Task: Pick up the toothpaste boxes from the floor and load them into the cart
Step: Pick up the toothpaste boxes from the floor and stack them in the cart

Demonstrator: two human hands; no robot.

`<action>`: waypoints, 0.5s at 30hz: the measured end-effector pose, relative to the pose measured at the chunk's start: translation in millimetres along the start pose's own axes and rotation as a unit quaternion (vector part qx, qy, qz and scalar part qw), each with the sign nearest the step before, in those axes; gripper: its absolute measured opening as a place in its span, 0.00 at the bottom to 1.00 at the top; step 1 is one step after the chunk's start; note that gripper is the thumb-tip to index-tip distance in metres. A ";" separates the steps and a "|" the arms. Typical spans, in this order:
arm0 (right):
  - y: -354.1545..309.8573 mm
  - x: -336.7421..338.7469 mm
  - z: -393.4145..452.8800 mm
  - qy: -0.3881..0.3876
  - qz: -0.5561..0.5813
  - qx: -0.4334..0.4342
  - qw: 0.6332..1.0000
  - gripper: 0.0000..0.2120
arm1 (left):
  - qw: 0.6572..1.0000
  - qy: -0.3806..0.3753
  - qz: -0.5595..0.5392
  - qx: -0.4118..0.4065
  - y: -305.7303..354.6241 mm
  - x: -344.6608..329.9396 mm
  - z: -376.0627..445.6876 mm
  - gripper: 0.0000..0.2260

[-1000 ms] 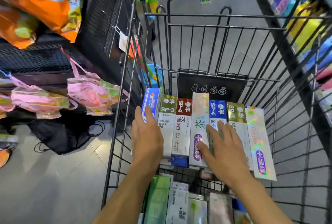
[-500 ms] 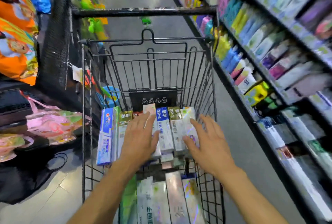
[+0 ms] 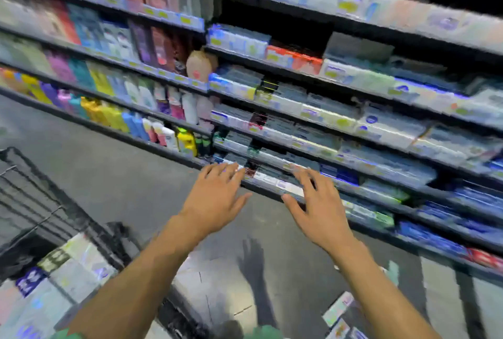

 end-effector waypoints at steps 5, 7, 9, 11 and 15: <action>176.8 64.2 -86.1 0.056 0.017 -0.184 0.981 0.33 | 0.984 -0.022 -0.020 -0.174 184.9 -26.4 87.8 0.28; 243.4 78.5 -141.7 0.083 0.021 -0.267 0.960 0.36 | 0.969 -0.026 -0.017 -0.247 266.4 -42.0 110.7 0.28; 294.1 86.4 -203.1 0.101 0.032 -0.352 0.930 0.39 | 0.947 -0.034 -0.020 -0.320 345.1 -58.6 123.3 0.27; 327.0 91.8 -267.2 0.123 0.033 -0.430 0.894 0.37 | 0.914 -0.071 -0.032 -0.399 418.7 -80.7 118.4 0.28; 357.3 95.8 -371.3 0.125 0.018 -0.577 0.807 0.39 | 0.839 -0.108 -0.020 -0.533 534.0 -112.7 98.2 0.27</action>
Point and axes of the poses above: each hand's wrist, its own z-axis towards the middle knuckle, its own x-axis out of the back of the hand, y = z × x, the point moved 8 cm from there along z, towards the middle knuckle, and after that the axes turned 3 degrees about y, right-handed, at the moved point
